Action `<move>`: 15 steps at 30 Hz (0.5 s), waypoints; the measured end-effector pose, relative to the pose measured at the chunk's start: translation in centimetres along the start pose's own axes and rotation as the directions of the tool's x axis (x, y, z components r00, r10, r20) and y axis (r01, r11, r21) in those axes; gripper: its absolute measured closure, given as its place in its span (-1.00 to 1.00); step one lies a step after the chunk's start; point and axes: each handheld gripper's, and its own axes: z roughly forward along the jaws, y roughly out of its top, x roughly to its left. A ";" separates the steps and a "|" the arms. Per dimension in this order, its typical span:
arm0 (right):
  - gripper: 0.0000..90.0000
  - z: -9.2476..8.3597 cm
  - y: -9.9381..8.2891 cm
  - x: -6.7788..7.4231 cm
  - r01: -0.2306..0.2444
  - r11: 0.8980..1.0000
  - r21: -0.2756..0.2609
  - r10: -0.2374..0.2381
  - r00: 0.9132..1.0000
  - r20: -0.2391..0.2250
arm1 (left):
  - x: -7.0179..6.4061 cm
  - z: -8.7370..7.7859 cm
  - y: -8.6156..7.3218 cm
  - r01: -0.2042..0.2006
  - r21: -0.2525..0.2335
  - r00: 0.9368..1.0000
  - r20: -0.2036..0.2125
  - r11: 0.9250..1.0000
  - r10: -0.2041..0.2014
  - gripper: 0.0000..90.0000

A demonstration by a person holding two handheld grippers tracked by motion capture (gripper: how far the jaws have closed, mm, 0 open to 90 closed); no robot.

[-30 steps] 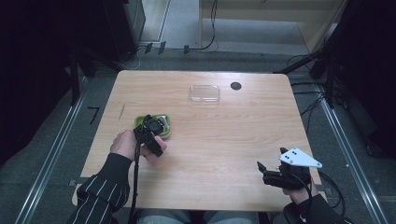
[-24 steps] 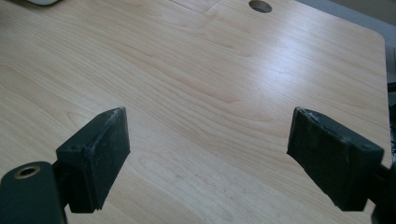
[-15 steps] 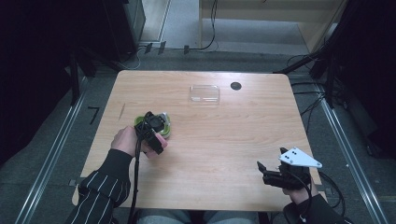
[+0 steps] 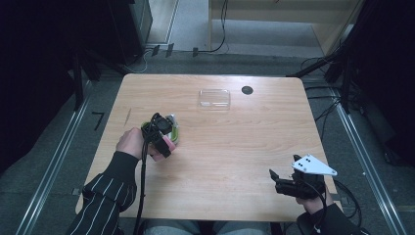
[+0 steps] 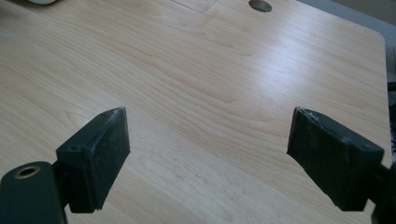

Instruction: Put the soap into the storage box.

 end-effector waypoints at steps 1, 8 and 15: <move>-0.69 0.0 0.0 0.0 -0.001 1.000 0.000 0.001 1.000 0.000 | 0.1 0.0 0.1 -0.004 0.000 1.000 0.001 1.000 0.004 -0.14; -0.69 0.0 0.0 0.0 -0.005 1.000 0.002 0.005 1.000 0.000 | 0.5 -0.2 0.5 -0.010 -0.005 1.000 -0.003 1.000 0.010 -0.14; -0.69 0.0 0.0 0.0 -0.003 1.000 0.002 0.003 1.000 0.001 | 0.9 -0.3 0.9 -0.026 -0.009 1.000 -0.001 1.000 0.026 -0.14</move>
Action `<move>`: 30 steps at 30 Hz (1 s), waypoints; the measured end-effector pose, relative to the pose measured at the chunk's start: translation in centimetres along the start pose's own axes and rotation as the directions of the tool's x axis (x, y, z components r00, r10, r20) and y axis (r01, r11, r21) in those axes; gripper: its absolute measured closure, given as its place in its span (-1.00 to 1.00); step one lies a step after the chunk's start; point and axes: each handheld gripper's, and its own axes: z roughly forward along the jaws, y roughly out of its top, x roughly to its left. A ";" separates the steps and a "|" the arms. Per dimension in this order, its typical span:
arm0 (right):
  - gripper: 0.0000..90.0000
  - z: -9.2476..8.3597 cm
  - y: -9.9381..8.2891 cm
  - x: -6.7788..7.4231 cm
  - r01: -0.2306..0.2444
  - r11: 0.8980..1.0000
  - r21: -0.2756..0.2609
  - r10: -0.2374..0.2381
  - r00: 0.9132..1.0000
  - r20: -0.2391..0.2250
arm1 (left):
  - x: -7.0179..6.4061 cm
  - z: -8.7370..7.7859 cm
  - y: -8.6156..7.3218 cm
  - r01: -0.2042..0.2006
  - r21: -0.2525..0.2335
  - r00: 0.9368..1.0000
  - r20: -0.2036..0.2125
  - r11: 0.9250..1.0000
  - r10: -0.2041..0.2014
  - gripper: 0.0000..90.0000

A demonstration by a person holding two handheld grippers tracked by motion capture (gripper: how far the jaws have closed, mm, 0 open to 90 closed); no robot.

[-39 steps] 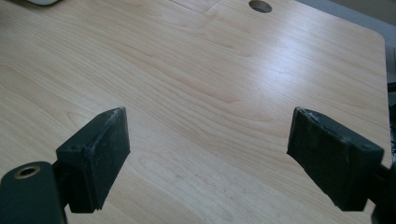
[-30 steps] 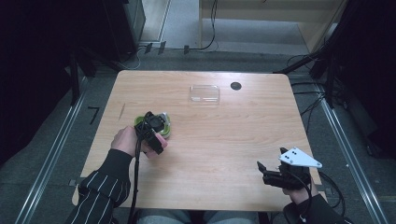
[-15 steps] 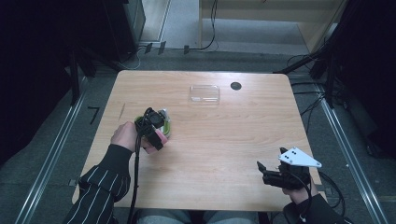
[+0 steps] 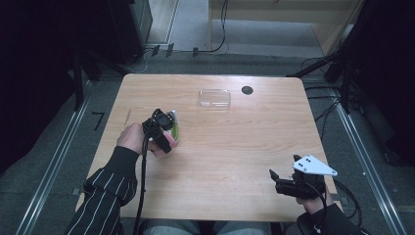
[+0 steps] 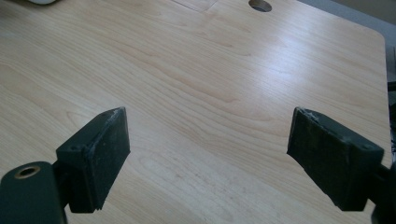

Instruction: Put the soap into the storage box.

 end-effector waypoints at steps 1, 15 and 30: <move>-0.69 0.0 0.0 0.0 0.000 1.000 0.000 0.000 1.000 0.000 | 0.0 0.0 0.0 0.000 0.000 1.000 0.000 1.000 0.000 -0.14; -0.69 0.2 0.2 0.1 0.008 1.000 -0.001 -0.008 1.000 -0.006 | 0.7 -0.5 0.8 -0.020 -0.021 1.000 0.003 1.000 0.020 -0.14; -0.69 0.2 0.2 0.1 0.006 1.000 -0.002 -0.006 1.000 -0.004 | 1.1 -1.1 1.8 -0.069 -0.031 0.998 -0.015 0.997 0.069 -0.14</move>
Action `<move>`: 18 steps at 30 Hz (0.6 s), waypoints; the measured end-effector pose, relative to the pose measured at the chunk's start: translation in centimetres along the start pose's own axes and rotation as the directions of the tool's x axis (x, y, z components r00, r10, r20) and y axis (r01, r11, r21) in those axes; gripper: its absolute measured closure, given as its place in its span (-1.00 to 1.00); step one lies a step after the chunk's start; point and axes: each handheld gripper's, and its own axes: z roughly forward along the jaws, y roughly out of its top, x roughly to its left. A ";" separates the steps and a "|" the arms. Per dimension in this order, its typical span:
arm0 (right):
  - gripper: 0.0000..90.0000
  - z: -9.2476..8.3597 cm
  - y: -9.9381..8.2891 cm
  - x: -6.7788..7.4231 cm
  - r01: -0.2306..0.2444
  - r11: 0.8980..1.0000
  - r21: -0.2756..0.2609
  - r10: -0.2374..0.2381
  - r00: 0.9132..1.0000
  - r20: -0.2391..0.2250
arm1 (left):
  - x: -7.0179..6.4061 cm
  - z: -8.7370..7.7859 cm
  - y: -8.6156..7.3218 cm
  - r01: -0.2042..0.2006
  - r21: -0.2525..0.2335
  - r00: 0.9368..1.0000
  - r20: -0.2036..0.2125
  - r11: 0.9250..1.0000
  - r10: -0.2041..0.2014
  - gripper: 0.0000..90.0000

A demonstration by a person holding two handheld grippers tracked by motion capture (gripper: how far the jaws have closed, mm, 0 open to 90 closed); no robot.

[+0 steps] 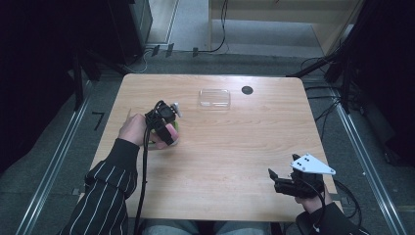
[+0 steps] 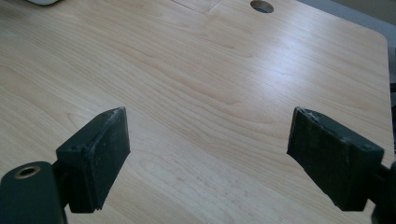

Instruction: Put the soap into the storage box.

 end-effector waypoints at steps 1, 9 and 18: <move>-0.69 0.0 0.0 0.0 0.001 1.000 0.001 -0.001 1.000 -0.001 | 0.0 0.0 0.0 0.004 -0.009 1.000 0.000 1.000 -0.004 -0.14; -0.69 0.0 0.0 0.0 -0.001 1.000 0.003 0.001 1.000 0.000 | 0.5 0.0 0.2 -0.061 -0.009 0.998 -0.011 0.998 0.060 -0.14; -0.69 0.0 0.0 0.0 0.003 1.000 0.006 -0.003 1.000 0.001 | 1.4 0.3 0.1 -0.101 -0.009 0.995 -0.022 0.995 0.101 -0.14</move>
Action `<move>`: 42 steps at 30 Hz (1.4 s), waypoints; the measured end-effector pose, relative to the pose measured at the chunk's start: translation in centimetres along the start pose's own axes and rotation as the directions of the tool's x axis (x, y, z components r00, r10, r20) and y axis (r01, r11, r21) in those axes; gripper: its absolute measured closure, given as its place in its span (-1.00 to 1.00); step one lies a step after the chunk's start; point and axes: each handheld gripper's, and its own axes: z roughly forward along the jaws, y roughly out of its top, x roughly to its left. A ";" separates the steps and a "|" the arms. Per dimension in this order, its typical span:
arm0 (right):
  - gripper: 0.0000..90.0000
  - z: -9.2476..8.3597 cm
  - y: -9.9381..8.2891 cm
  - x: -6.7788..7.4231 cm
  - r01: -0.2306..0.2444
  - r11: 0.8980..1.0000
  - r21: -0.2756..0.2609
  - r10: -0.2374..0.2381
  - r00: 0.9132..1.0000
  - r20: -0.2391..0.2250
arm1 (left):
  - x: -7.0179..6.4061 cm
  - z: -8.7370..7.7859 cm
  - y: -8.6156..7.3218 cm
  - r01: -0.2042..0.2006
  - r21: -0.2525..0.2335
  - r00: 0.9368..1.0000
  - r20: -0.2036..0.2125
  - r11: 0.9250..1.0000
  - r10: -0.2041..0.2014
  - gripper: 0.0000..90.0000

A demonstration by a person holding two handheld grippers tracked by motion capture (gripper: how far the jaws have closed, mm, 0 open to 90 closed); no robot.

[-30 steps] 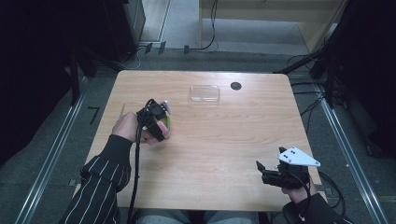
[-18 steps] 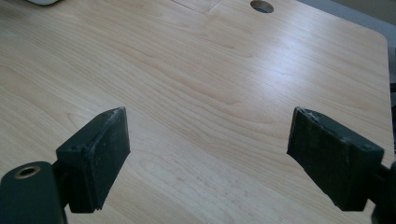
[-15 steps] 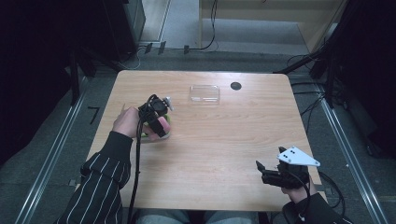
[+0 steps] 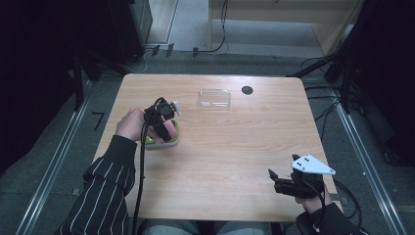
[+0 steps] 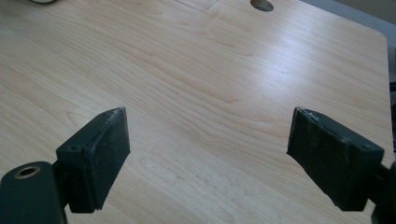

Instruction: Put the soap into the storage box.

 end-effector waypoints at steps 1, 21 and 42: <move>-0.69 0.0 0.0 0.0 0.000 1.000 0.000 0.000 1.000 0.000 | 0.0 0.0 0.0 0.000 0.000 1.000 0.000 1.000 0.000 -0.14; -0.69 -0.1 -0.1 0.0 -0.002 1.000 0.004 0.002 1.000 0.005 | 1.9 1.4 -0.1 -0.125 0.014 0.991 -0.040 0.992 0.126 -0.14; -0.69 -0.1 -0.1 0.0 0.001 1.000 0.008 -0.001 1.000 0.011 | 3.0 3.8 -0.4 -0.243 0.049 0.969 -0.032 0.969 0.245 -0.14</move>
